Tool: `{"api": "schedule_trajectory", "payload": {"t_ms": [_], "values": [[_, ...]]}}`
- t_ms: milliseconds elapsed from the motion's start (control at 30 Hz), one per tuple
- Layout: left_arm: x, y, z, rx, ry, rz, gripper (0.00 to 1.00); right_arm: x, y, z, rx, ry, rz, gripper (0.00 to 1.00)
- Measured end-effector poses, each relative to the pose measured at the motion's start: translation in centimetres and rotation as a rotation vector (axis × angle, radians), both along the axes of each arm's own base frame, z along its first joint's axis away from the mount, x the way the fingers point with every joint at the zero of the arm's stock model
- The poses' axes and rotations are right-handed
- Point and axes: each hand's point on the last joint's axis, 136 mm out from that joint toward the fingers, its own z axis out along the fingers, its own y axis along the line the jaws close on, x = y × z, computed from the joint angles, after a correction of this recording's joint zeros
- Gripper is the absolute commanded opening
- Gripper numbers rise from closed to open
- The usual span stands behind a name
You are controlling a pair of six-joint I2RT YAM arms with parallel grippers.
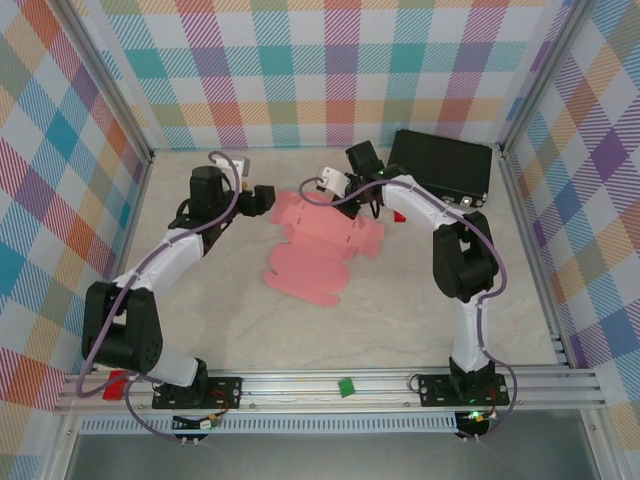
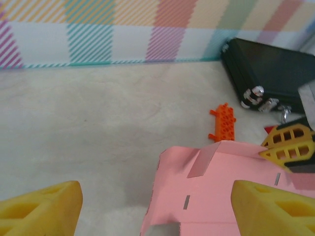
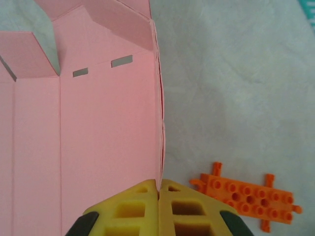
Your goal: Fold the paper box
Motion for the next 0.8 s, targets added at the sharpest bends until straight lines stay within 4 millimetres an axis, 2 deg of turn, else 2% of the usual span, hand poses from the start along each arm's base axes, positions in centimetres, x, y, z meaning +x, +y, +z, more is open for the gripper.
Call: {"api": "schedule_trajectory", "payload": {"t_ms": [133, 267, 367, 567, 700, 800], "values": [[-1.7, 2.2, -1.1, -0.042, 0.085, 0.15, 0.77, -0.3, 0.4, 0.2, -0.038, -0.098, 0.019, 0.0], [-4.6, 3.6, -4.4, -0.083, 0.205, 0.248, 0.72, -0.6, 1.0, 0.4, -0.071, -0.2, 0.041, 0.0], [-6.7, 3.8, -7.2, -0.109, 0.312, 0.28, 0.65, -0.5, 1.4, 0.3, -0.099, -0.258, 0.05, 0.0], [-9.9, 2.6, -10.9, -0.2, 0.467, 0.257, 0.57, -0.1, 1.7, 0.5, -0.129, -0.342, 0.047, 0.01], [-11.7, 0.8, -13.0, -0.27, 0.554, 0.203, 0.52, 0.1, 1.7, 1.3, -0.13, -0.383, 0.042, 0.01], [-12.2, -0.9, -14.2, -0.306, 0.601, 0.151, 0.49, 0.2, 1.7, 2.1, -0.119, -0.408, 0.038, 0.01]]}}
